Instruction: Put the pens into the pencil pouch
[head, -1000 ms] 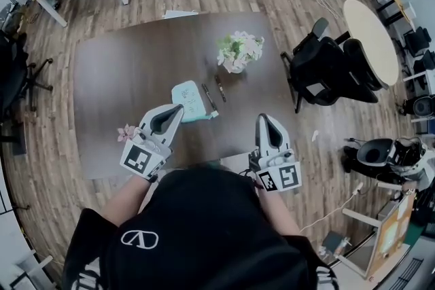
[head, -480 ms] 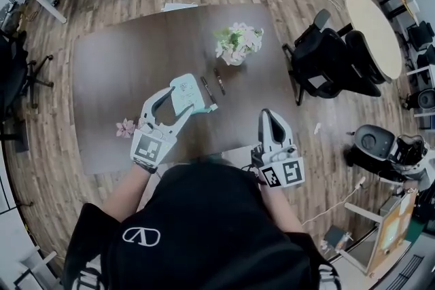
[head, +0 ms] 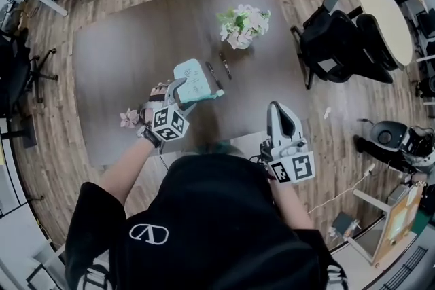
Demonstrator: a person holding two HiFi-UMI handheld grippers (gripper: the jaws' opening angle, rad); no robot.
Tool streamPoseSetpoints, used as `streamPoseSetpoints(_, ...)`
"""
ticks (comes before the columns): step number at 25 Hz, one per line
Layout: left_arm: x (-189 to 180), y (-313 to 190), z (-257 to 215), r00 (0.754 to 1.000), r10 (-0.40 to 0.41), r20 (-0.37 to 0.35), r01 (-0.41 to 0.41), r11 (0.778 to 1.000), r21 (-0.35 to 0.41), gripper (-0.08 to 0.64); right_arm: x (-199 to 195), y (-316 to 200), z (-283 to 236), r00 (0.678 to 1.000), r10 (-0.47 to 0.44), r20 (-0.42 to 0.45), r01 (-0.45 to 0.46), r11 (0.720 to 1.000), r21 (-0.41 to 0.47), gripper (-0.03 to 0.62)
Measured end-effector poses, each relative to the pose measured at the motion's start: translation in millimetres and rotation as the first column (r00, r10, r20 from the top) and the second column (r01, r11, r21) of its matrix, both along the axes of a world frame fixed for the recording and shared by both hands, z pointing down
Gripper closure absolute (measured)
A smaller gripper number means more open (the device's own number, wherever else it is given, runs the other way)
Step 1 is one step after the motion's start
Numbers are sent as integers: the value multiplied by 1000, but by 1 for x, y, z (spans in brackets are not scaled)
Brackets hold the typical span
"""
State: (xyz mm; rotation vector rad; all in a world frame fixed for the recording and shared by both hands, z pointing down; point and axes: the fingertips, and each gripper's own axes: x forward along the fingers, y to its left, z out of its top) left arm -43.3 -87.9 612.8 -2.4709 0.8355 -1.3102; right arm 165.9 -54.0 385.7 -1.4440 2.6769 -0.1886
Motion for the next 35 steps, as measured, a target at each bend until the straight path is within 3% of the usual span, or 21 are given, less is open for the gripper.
streamPoseSetpoints(8, 3, -4, 113, 977, 124, 173, -92, 979, -184, 224, 8, 3, 18, 999, 22, -24, -23, 998, -50, 601)
streamPoseSetpoints(14, 3, -5, 164, 954, 176, 242, -105, 954, -280, 230, 14, 6, 30, 998, 39, -40, -43, 995, -85, 601)
streamPoseSetpoints(19, 2, 0, 185, 939, 212, 270, -113, 933, -341, 260, 16, 7, 38, 998, 49, -46, -53, 993, -107, 600)
streamPoseSetpoints(27, -3, 5, 198, 926, 244, 289, -115, 910, -397, 448, 14, 4, 42, 998, 48, -50, -53, 992, -115, 601)
streamPoseSetpoints(30, -3, 5, 200, 927, 246, 284, -116, 906, -406, 507, 13, 3, 43, 998, 49, -50, -55, 991, -119, 600)
streamPoseSetpoints(35, -5, 2, 195, 941, 226, 250, -98, 893, -440, 529, 9, 3, 42, 998, 44, -49, -50, 992, -119, 600)
